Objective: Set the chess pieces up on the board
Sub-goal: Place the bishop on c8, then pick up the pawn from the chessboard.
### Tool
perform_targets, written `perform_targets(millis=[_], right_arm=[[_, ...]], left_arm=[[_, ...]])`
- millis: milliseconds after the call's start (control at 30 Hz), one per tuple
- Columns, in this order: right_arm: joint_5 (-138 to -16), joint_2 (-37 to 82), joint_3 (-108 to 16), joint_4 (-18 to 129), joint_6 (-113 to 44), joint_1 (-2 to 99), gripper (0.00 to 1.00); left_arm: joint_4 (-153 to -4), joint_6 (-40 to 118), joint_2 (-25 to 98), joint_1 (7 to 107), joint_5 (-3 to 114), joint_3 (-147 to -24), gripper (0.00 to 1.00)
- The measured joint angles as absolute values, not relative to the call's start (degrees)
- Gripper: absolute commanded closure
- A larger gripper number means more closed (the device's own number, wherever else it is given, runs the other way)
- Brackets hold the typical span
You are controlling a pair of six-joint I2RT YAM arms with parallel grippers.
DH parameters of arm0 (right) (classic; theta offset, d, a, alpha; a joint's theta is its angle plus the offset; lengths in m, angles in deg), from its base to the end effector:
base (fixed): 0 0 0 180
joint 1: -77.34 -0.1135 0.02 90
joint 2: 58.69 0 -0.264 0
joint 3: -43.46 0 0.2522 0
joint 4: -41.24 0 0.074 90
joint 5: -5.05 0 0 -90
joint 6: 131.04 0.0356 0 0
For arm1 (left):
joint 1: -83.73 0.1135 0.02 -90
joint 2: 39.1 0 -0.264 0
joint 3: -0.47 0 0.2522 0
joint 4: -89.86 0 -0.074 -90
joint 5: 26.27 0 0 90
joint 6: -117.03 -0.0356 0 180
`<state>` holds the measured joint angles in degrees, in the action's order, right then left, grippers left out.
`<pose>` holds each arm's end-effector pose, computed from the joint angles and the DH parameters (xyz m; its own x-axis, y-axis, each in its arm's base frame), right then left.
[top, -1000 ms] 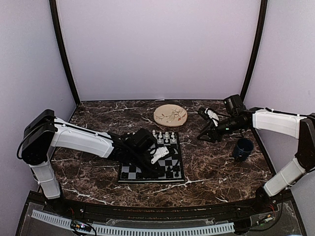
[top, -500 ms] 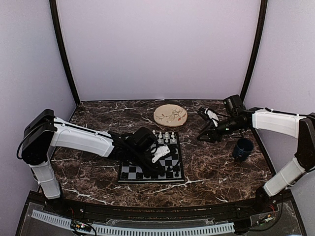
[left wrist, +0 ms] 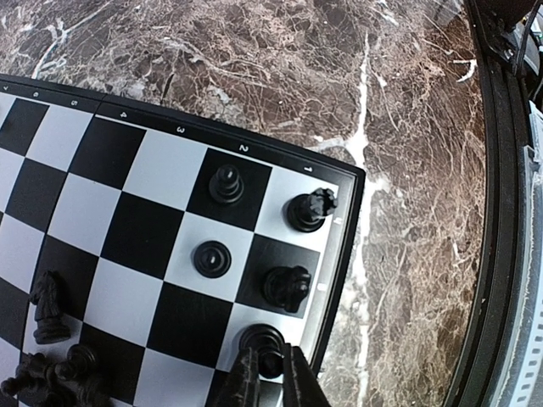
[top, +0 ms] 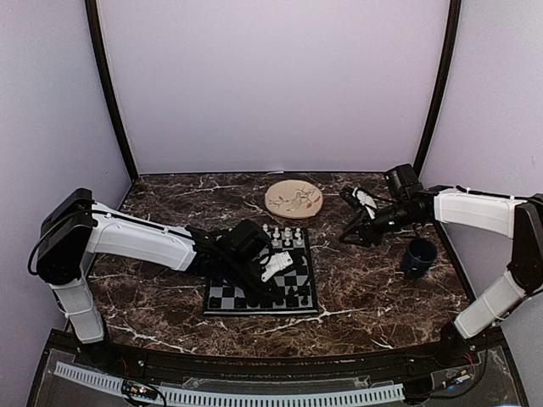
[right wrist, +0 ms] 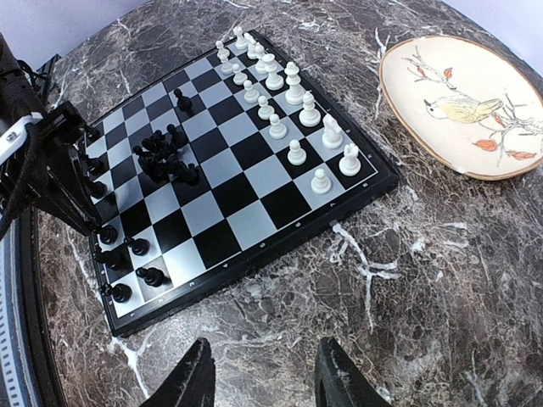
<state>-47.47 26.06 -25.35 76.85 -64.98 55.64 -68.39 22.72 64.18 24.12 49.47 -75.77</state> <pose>0.2725 0.1318 0.2271 -0.4033 -0.5071 -0.7617 -0.8848 0.4285 0.1832 0.1830 -0.3294 0.1742 -0.3105 0.6734 -0.6709 0.9441 0.3006 -0.1353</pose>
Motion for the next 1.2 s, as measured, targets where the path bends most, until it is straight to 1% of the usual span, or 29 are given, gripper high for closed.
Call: perform_targets(millis=[233,267,367,500,667,833,933,1033,1100,1200], right_arm=[[-47.47,26.28,-25.35,76.85,-65.00,55.64,0.59],[-47.47,26.30,-25.35,76.85,-65.02,55.64,0.59],[-47.47,26.52,-25.35,76.85,-65.18,55.64,0.59],[-47.45,26.69,-25.35,76.85,-65.26,55.64,0.59],[-47.45,26.74,-25.35,76.87,-65.40,55.64,0.59],[-47.39,27.02,-25.35,76.91,-65.46,55.64,0.59],[-47.23,27.02,-25.40,77.07,-65.57,55.64,0.59],[-47.23,27.02,-25.81,77.77,-65.66,55.64,0.59],[-47.23,27.02,-26.20,78.05,-65.81,55.64,0.59],[-47.23,27.02,-26.51,78.18,-65.90,55.64,0.59]], left_arm=[[-67.64,22.69,63.94,23.66,49.56,-75.75,0.91],[-67.64,22.69,63.94,23.64,49.58,-75.75,0.90],[-67.60,22.67,63.94,23.59,49.73,-75.75,0.80],[-67.05,22.69,63.94,23.44,50.72,-75.75,0.71],[-66.42,22.74,63.90,23.44,51.35,-75.75,0.63],[-63.67,22.67,61.06,23.44,51.15,-75.92,0.58],[-61.76,22.19,56.10,23.44,52.47,-76.49,0.56],[-59.62,21.62,51.27,24.05,56.12,-78.87,0.56],[-59.08,21.56,49.93,24.97,57.78,-80.45,0.57],[-58.07,22.00,49.60,29.04,59.85,-81.43,0.59]])
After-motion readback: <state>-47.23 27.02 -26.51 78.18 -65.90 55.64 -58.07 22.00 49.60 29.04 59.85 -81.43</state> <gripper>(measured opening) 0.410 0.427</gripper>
